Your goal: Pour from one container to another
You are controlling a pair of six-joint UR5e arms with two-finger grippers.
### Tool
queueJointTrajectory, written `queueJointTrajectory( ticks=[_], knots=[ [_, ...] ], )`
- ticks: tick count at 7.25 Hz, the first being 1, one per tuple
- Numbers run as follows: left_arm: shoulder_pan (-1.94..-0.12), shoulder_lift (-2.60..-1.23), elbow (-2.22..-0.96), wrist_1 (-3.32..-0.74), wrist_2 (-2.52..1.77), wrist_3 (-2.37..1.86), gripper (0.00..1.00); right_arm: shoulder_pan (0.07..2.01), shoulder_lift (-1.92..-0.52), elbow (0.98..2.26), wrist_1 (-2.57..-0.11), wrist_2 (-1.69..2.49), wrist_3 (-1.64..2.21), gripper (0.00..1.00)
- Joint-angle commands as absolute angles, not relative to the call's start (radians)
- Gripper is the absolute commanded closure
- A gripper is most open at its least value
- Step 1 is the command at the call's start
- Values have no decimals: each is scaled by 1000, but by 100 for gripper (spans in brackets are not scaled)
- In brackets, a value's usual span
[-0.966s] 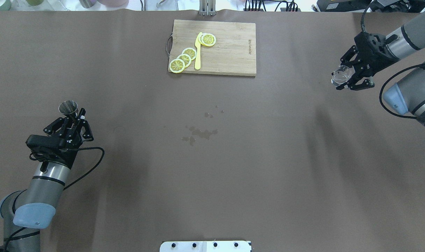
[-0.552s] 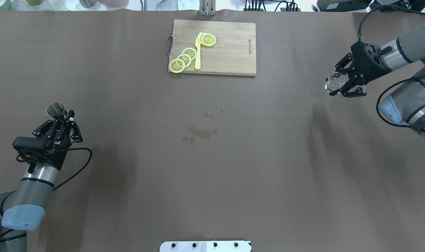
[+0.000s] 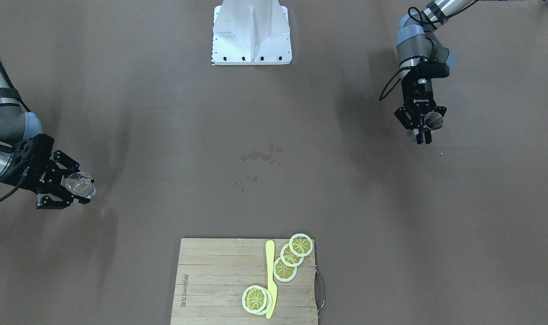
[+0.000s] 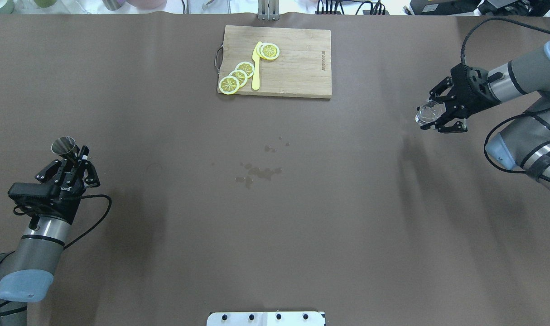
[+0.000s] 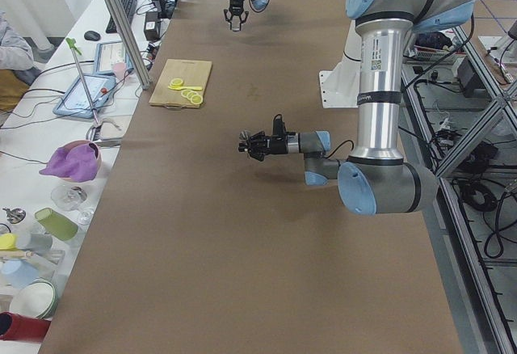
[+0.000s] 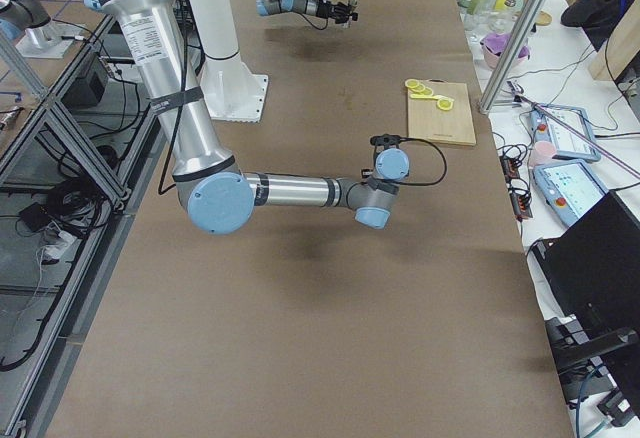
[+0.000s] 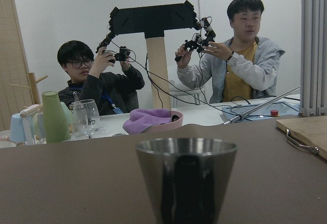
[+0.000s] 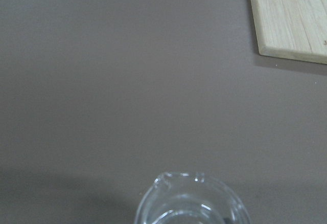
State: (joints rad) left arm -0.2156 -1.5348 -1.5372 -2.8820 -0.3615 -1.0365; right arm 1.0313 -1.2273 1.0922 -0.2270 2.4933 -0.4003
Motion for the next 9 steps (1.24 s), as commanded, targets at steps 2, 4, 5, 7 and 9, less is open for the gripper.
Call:
queueJointTrajectory(
  ticks=[2, 4, 5, 7, 9],
  knots=[
    [-215, -1526, -1629, -2613, -345, -1223, 100, 1020, -1220, 1002, -141, 2497, -362, 100],
    [-215, -1534, -1643, -2566, -342, -1304, 100, 1019, -1213, 983, -141, 2497, -350, 100],
    [-215, -1534, -1641, -2536, -339, -1357, 100, 1017, -1207, 974, -141, 2499, -347, 100],
    [-215, -1539, -1651, -2413, -298, -1477, 100, 1002, -1184, 971, -143, 2496, -333, 100],
    [-210, -1566, -1641, -2405, -284, -1479, 100, 988, -1157, 973, -143, 2494, -264, 100]
  ],
)
